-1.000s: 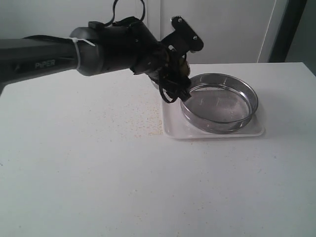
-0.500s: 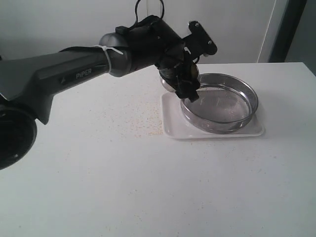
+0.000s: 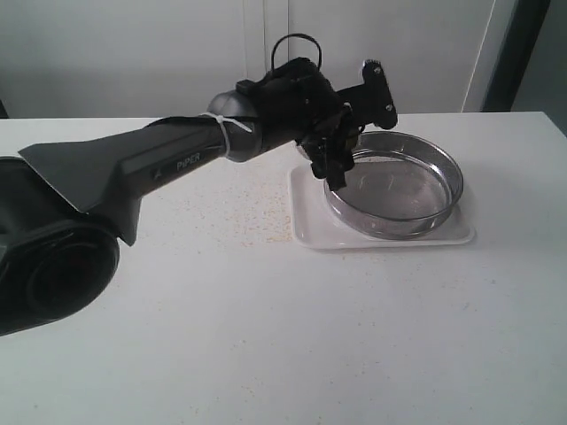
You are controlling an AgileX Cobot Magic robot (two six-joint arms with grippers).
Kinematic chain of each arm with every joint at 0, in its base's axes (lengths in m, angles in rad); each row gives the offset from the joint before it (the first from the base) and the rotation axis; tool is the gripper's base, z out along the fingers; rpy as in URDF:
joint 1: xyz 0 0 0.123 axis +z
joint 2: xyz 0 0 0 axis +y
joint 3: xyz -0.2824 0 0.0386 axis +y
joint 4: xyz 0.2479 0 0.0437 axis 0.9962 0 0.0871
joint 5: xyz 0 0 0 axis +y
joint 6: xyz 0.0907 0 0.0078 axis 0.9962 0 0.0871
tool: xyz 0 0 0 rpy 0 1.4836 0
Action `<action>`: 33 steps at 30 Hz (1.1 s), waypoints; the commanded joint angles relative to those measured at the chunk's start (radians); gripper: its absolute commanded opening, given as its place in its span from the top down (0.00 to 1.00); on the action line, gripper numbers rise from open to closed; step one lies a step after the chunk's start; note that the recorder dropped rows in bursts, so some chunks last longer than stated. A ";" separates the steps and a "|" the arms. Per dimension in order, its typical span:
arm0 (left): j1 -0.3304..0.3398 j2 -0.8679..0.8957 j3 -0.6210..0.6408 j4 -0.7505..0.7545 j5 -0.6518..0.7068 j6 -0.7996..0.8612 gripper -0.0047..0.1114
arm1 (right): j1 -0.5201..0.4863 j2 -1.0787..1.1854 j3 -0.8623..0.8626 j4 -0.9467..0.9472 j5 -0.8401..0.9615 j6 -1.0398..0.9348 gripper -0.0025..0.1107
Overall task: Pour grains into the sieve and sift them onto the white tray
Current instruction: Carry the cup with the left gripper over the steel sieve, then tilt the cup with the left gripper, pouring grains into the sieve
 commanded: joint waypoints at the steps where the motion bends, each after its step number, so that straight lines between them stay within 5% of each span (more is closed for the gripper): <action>1: -0.015 0.017 -0.013 0.055 -0.099 0.000 0.96 | -0.003 -0.006 0.004 -0.004 -0.006 0.002 0.98; 21: -0.015 0.090 -0.013 0.491 -0.342 0.005 0.96 | -0.003 -0.006 0.004 -0.004 -0.006 0.002 0.98; 33: -0.015 0.090 -0.013 0.511 -0.418 0.140 0.96 | -0.003 -0.006 0.004 -0.004 -0.006 0.002 0.98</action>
